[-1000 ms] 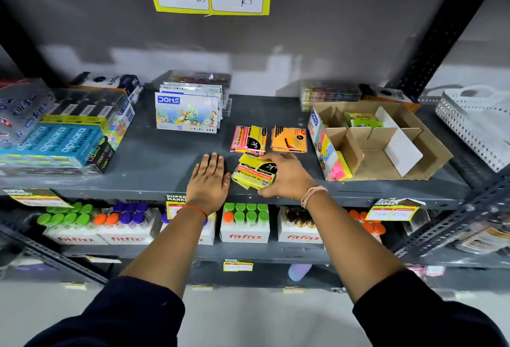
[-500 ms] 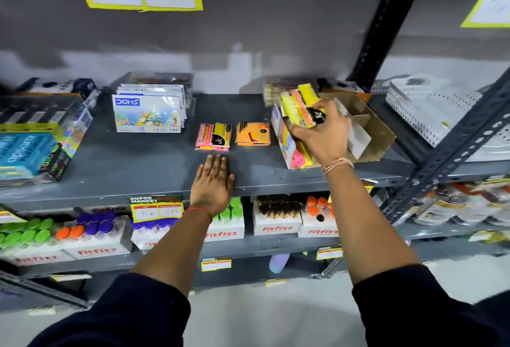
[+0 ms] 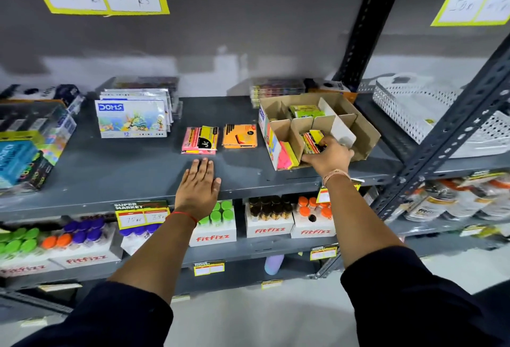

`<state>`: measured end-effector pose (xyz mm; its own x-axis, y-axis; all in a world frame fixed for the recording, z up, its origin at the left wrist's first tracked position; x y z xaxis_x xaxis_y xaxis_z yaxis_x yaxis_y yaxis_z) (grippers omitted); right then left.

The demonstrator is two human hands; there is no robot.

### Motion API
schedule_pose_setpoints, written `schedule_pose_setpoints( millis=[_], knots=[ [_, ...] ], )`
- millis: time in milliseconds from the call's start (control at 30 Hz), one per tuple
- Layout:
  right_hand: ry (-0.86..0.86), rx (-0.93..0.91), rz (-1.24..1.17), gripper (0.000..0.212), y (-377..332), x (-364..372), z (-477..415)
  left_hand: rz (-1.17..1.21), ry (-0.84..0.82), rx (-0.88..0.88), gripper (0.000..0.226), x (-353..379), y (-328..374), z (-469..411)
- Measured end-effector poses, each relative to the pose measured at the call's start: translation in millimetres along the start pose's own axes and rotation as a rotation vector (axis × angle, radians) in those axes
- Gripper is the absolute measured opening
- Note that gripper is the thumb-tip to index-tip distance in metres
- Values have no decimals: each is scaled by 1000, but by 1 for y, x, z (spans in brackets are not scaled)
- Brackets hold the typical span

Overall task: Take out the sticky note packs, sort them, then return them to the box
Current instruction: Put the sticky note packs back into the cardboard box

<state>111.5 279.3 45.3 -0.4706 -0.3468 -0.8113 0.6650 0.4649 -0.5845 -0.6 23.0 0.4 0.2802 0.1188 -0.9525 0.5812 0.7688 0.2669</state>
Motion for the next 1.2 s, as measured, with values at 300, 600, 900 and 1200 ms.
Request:
schedule_pose_setpoints(
  millis=[300, 600, 900, 1200],
  knots=[
    [-134, -55, 221, 45, 8, 9, 0, -24, 13, 0, 53, -1, -2, 0],
    [279, -404, -11, 33, -83, -37, 25, -14, 51, -27, 53, -7, -17, -1],
    [-640, -661, 881, 100, -162, 70, -15, -9, 103, -11, 89, -3, -22, -3],
    [-740, -486, 1033, 89, -162, 106, -48, 22, 160, 10, 83, 2, -27, -5]
  ],
)
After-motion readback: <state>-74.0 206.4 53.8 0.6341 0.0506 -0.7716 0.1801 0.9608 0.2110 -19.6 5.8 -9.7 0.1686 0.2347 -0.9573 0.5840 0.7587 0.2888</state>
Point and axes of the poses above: each hand's wrist, its own z-axis away from the middle knuckle, its own x-axis out of the palm, y = z × x, the point moved 3 cm from there along -z, towards the middle knuckle, and after that the axes turned 6 degrees about -y, right-handed, at the moved point
